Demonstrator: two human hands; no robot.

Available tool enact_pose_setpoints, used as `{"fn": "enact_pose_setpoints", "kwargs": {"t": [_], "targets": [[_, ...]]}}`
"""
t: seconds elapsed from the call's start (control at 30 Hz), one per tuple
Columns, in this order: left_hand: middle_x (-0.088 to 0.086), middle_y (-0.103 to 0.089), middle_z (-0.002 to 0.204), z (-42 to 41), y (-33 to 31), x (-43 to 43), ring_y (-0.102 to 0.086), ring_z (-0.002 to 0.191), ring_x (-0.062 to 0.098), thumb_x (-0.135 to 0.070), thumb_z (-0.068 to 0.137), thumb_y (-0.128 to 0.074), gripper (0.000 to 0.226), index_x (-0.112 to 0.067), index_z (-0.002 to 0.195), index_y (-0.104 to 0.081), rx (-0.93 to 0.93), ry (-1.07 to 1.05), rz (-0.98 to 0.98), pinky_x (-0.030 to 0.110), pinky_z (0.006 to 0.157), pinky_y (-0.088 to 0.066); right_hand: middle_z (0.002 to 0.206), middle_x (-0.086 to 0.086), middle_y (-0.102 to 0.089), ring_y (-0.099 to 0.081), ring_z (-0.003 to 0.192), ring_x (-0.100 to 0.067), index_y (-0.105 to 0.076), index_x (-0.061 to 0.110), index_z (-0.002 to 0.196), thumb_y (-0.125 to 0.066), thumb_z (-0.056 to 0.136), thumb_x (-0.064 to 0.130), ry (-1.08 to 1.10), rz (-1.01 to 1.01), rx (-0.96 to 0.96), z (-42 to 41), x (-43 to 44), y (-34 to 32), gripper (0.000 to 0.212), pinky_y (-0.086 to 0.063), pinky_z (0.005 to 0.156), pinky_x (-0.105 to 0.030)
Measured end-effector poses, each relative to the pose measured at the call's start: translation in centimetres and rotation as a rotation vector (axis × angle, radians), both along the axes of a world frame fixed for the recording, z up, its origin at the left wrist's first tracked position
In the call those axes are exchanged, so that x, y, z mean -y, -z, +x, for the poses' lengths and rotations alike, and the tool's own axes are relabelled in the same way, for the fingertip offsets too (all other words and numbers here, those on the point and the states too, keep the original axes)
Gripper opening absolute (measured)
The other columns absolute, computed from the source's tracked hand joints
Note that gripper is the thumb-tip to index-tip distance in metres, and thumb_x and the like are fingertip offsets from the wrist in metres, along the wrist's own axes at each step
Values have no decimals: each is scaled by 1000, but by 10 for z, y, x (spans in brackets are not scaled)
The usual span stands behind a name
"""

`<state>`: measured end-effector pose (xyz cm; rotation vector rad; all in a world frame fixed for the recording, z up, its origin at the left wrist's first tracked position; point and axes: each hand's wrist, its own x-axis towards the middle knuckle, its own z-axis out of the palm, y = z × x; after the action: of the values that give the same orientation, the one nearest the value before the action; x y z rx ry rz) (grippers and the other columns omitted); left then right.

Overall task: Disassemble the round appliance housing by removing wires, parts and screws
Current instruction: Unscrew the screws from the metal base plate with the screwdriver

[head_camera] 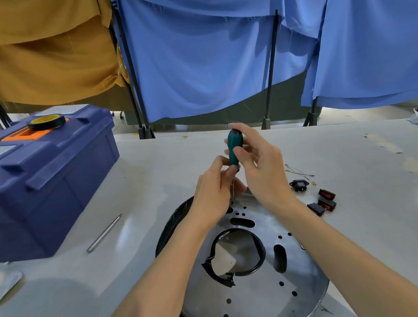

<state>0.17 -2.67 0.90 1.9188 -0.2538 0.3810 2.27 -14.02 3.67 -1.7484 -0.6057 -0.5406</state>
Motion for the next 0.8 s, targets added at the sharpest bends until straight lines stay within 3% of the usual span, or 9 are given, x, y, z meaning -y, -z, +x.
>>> {"fn": "enact_pose_setpoints", "kwargs": {"t": [0.1,0.23,0.3,0.4,0.47,0.5,0.57,0.67,0.8], "targets": [[1,-68,69,-1,1,0,-67,62,12,-22,95,-55,13,-20,104,-46,4,-43,11,39,64,-57,114,2,-57,-58,100,-10,-63,24,119,-75,81,17,37,-3,0,1,-1,0,41,-49,90,-22],[-12,-65,62,2,3,-1,-60,57,12,-24,100,-45,25,-29,124,-48,24,13,87,42,61,-54,104,9,-64,-61,91,-1,-52,29,136,-70,85,12,41,20,-25,-1,-2,1,57,-47,85,-9],[-13,-65,64,2,4,-1,-56,53,7,-23,103,-37,24,-26,121,-51,46,22,82,35,52,-47,106,6,-66,-64,96,-3,-50,28,137,-62,90,3,21,23,-34,-1,-1,0,55,-52,90,-18],[0,-71,77,1,2,0,-67,67,20,-22,104,-34,21,-25,114,-53,29,16,35,47,61,-54,109,0,-66,-64,101,-13,-53,25,129,-57,92,1,-21,2,-19,-2,-1,1,44,-54,92,-34],[-1,-69,71,1,3,-1,-67,64,18,-21,101,-40,10,-21,108,-48,-4,11,21,44,61,-55,114,3,-58,-59,105,-12,-53,27,126,-64,89,10,-5,-27,1,-1,-2,2,42,-48,94,-22],[-4,-68,67,1,4,-2,-66,60,12,-21,100,-44,4,-20,104,-46,-15,4,12,37,58,-54,115,4,-53,-55,105,-10,-54,28,127,-68,87,16,27,-37,12,0,-2,3,44,-44,92,-13],[-3,-69,68,0,3,-1,-65,60,9,-23,98,-50,4,-23,99,-45,-11,-2,-17,26,57,-51,110,4,-49,-53,98,-10,-56,29,129,-71,85,19,76,-23,15,2,-2,3,48,-41,84,-6],[1,-70,78,-1,0,2,-66,67,15,-22,101,-42,17,-22,116,-51,15,45,-14,34,60,-53,106,6,-61,-59,94,0,-49,33,137,-65,89,8,62,-14,9,2,-2,2,57,-43,84,-4],[-2,-67,73,-1,-1,2,-65,63,10,-19,104,-34,20,-14,104,-53,22,29,-43,43,63,-54,114,1,-65,-62,104,-11,-53,28,132,-53,92,-4,-4,-15,-3,1,0,3,51,-53,90,-25]]}}
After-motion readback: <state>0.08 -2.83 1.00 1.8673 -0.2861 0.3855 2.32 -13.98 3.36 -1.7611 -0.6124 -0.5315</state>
